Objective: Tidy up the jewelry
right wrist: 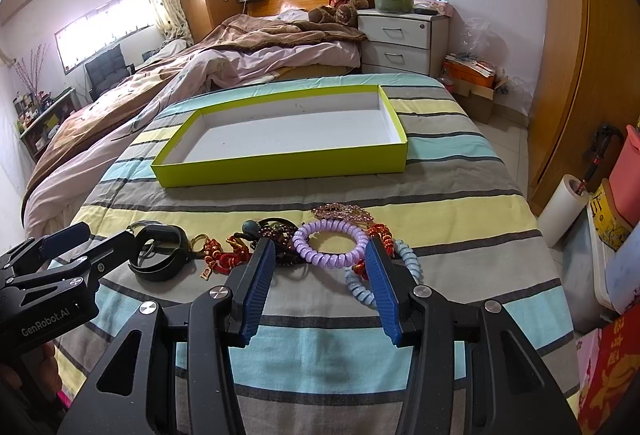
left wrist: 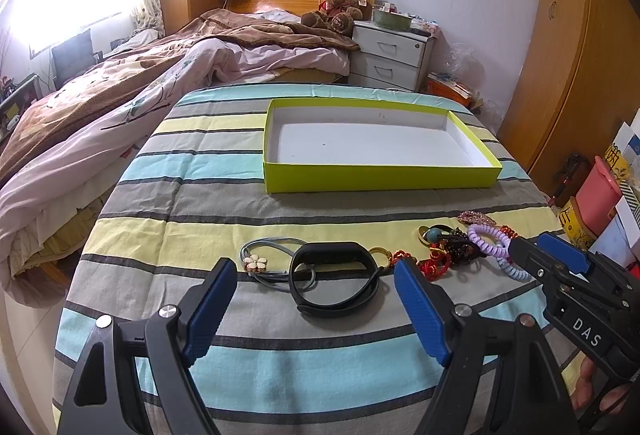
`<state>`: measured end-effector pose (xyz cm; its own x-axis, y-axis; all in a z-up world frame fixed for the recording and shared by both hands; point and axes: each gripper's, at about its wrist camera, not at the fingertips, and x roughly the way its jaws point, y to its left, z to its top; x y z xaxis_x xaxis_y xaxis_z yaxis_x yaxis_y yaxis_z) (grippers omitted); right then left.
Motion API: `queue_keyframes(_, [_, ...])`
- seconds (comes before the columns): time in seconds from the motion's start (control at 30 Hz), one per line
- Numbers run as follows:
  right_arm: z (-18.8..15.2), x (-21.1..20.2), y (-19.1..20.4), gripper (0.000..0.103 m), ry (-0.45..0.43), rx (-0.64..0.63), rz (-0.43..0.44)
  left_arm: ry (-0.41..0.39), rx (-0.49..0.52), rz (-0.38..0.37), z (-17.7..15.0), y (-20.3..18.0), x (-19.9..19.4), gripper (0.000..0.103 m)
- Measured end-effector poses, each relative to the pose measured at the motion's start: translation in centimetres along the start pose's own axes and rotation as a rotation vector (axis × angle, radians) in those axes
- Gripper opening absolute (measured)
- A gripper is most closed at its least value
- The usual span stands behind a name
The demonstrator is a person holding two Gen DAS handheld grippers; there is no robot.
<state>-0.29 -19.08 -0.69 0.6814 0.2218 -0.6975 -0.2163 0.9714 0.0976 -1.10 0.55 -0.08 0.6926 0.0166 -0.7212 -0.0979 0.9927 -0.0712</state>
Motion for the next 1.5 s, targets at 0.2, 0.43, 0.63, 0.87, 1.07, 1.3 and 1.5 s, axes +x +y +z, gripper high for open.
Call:
queue_keyframes(0.2, [0.0, 0.0, 0.0, 0.048, 0.000, 0.000, 0.000, 0.002, -0.001, 0.001, 0.0, 0.0, 0.1, 0.080])
queue_keyframes(0.43, [0.0, 0.1, 0.0, 0.048, 0.001, -0.001, 0.003, 0.006, -0.003, 0.002, 0.0, 0.0, 0.3, 0.080])
queue_keyframes(0.63, [0.0, 0.2, 0.0, 0.048, 0.000, -0.005, 0.010, 0.017, 0.010, -0.001, 0.1, 0.1, 0.7, 0.080])
queue_keyframes(0.87, [0.3, 0.6, -0.2, 0.048, 0.007, 0.000, 0.016, 0.025, -0.001, -0.007, 0.3, 1.0, 1.2, 0.080])
queue_keyframes(1.07, [0.4, 1.3, -1.1, 0.048, 0.036, 0.009, 0.063, 0.032, -0.033, -0.113, 0.6, 3.3, 1.4, 0.080])
queue_keyframes(1.3, [1.1, 2.7, -1.6, 0.048, 0.057, -0.025, 0.069, 0.127, -0.083, -0.153, 0.4, 6.1, 2.5, 0.080])
queue_keyframes(1.5, [0.6, 2.5, -1.1, 0.048, 0.067, -0.092, 0.157, 0.123, -0.108, -0.174, -0.2, 7.4, 2.4, 0.080])
